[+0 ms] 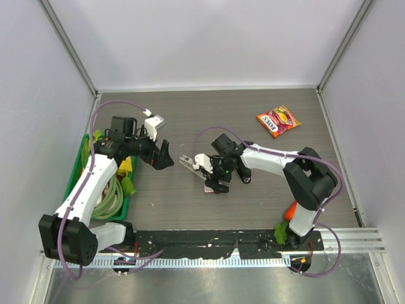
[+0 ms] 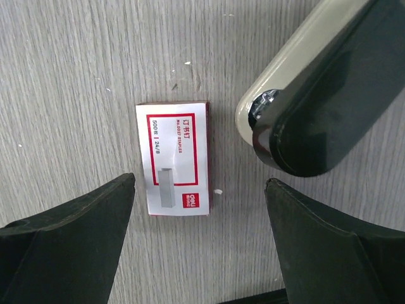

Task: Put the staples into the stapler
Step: Pick up the staple box from the center of the board.

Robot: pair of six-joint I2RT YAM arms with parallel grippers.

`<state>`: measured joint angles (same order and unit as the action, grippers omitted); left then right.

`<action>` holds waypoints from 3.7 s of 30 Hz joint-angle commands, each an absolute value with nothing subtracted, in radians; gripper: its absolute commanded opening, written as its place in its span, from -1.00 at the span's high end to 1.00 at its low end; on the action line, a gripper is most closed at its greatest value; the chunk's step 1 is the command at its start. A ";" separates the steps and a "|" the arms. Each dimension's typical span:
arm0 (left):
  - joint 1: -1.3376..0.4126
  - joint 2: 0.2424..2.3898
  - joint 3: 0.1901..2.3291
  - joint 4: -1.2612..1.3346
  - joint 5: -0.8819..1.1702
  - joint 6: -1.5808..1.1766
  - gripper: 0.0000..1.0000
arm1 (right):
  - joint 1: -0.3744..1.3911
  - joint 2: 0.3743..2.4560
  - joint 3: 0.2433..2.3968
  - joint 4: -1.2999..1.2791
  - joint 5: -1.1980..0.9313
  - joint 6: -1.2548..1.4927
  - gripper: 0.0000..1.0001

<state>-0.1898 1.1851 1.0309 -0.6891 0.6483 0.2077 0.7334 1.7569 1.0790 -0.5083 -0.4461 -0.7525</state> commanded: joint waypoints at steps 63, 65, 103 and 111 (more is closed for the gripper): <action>-0.460 1.750 1.448 -0.669 0.966 0.021 -0.98 | 0.696 1.095 0.781 -0.086 -0.270 -0.485 0.18; -0.465 1.752 1.445 -0.667 0.962 0.020 -0.98 | 0.698 1.092 0.781 -0.078 -0.265 -0.483 0.18; -0.494 1.851 1.456 -0.663 1.026 0.005 -0.89 | 0.715 1.135 0.853 -0.058 -0.321 -0.368 0.17; -0.495 1.847 1.450 -0.655 1.061 0.005 -0.66 | 0.716 1.187 0.902 -0.054 -0.334 -0.324 0.17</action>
<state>-0.4713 1.8378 1.4254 -0.6880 1.0222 0.0097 0.7002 1.1786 0.7990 -0.1978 -0.2832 -0.3775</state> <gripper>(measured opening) 0.853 0.475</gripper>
